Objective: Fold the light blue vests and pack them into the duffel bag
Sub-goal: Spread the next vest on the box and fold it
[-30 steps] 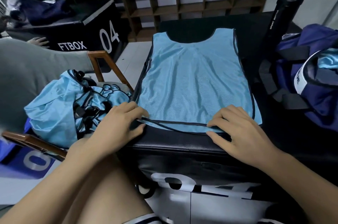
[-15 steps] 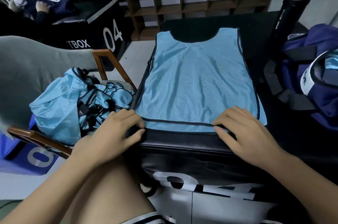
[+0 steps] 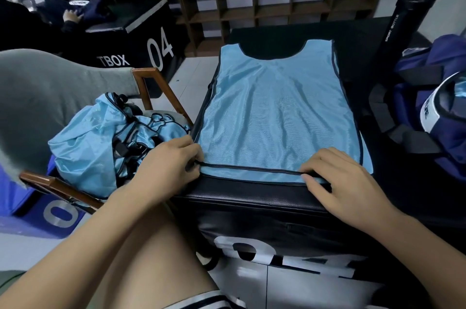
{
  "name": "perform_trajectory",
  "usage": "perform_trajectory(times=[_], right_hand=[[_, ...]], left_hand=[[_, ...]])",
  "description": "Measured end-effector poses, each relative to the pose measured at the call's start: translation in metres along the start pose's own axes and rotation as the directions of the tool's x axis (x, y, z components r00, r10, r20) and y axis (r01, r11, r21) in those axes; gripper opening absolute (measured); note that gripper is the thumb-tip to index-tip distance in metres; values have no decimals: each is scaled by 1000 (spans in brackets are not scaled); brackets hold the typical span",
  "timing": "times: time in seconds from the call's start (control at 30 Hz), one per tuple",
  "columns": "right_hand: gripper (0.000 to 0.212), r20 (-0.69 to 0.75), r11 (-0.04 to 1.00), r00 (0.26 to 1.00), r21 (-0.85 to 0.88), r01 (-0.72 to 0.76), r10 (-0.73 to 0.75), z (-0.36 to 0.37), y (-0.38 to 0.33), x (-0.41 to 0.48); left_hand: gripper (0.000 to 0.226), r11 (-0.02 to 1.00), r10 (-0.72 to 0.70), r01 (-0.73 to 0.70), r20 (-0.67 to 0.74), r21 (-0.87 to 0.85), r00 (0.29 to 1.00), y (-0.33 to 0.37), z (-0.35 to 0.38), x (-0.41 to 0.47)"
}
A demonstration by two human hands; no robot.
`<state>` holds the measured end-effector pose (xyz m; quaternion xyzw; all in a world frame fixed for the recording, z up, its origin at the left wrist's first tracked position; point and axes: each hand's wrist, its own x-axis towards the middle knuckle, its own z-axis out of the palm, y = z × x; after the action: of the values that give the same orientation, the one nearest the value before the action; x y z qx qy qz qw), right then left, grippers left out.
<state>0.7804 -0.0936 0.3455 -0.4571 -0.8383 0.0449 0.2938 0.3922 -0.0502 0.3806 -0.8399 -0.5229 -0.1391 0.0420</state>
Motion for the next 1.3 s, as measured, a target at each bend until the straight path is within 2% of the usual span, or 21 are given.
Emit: perform_trajectory(times=[0.13, 0.27, 0.4, 0.5, 0.73, 0.9, 1.03, 1.3], right_hand=[[4, -2, 1000, 1000, 16, -4, 4, 1, 2, 0], [3, 0, 1000, 1000, 17, -23, 23, 0, 0, 0], [4, -1, 999, 999, 3, -37, 37, 0, 0, 1], [7, 1, 999, 999, -36, -41, 41, 0, 1, 1], [14, 71, 968, 997, -252, 21, -4, -8, 6, 7], [15, 188, 972, 977, -226, -56, 100, -34, 21, 2], [14, 252, 959, 956, -272, -82, 153, -50, 31, 1], [17, 191, 921, 974, -387, -43, 126, -62, 31, 0]], left_hand=[[17, 998, 53, -52, -26, 44, 998, -3, 3, 2], [14, 991, 112, -117, -95, -58, 989, 2, -1, -3], [6, 974, 187, -195, -78, -113, 979, 1, 4, -12], [7, 978, 174, -178, -44, -111, 984, -5, 13, -17], [5, 981, 156, -158, -27, -116, 987, -7, 13, -17], [6, 974, 149, -149, -12, -170, 989, -9, 11, -18], [9, 970, 113, -116, -25, -212, 993, -9, 14, -19], [13, 961, 30, -49, -72, -274, 997, -1, 20, -22]])
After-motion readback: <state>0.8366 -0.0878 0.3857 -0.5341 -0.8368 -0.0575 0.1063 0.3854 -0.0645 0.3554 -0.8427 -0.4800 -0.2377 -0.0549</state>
